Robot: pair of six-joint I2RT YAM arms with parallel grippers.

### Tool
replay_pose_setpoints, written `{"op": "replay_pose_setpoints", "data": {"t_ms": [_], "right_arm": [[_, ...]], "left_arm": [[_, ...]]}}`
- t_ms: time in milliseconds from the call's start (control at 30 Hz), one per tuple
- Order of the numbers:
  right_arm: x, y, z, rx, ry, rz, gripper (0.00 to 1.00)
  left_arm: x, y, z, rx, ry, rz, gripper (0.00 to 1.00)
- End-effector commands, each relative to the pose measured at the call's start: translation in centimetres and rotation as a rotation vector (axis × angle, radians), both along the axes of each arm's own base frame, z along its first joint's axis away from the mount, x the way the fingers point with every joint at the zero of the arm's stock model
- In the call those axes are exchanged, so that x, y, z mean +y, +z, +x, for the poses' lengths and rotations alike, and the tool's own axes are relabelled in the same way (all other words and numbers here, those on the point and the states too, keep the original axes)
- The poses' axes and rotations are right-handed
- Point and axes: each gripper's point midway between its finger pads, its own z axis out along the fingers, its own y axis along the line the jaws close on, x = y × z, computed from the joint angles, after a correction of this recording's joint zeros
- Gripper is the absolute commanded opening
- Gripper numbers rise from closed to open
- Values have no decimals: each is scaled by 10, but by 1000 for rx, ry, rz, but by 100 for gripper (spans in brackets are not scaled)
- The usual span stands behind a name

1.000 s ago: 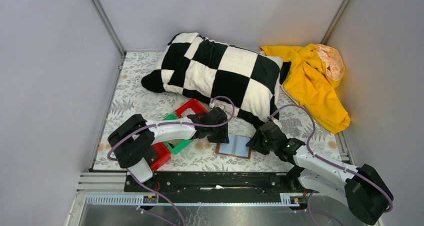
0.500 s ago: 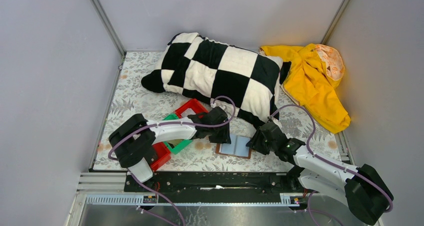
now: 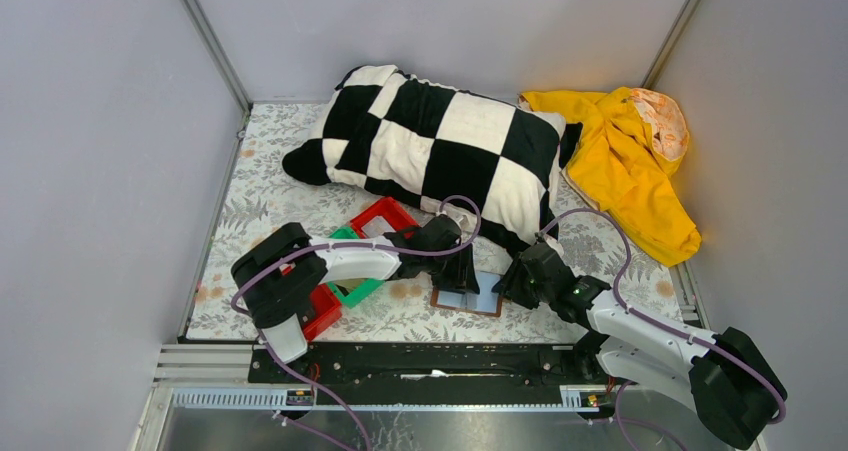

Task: Take the credit cards out of the card holder
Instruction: Remove the credit card from the card holder.

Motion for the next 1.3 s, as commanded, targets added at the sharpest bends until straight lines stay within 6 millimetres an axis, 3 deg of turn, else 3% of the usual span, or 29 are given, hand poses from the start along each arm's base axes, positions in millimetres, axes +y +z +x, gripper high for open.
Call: {"op": "replay_pose_setpoints", "data": {"t_ms": [0, 200, 400, 567, 700, 833, 1033, 1267], "right_arm": [[-1, -2, -4, 11, 1, -2, 43], [-5, 5, -3, -8, -16, -4, 43], [-17, 43, 10, -109, -39, -52, 45], [-33, 66, 17, -177, -72, -118, 47], [-31, 77, 18, -194, -64, -101, 47], [-26, 78, 16, -188, -46, -81, 47], [-21, 70, 16, -169, -27, -76, 47], [-1, 75, 18, -182, 38, -4, 47]], "left_arm": [[-21, 21, 3, -23, -30, -90, 45], [-33, 30, -6, -12, -82, -142, 45], [-47, 36, -11, -8, -114, -185, 45], [-58, 32, -14, 13, -158, -190, 45], [-62, 38, -15, 3, -191, -201, 45], [-55, 60, 0, -59, -202, -194, 45], [-40, 108, 24, -87, -134, -340, 46], [-6, 115, 37, -110, -41, -320, 47]]}}
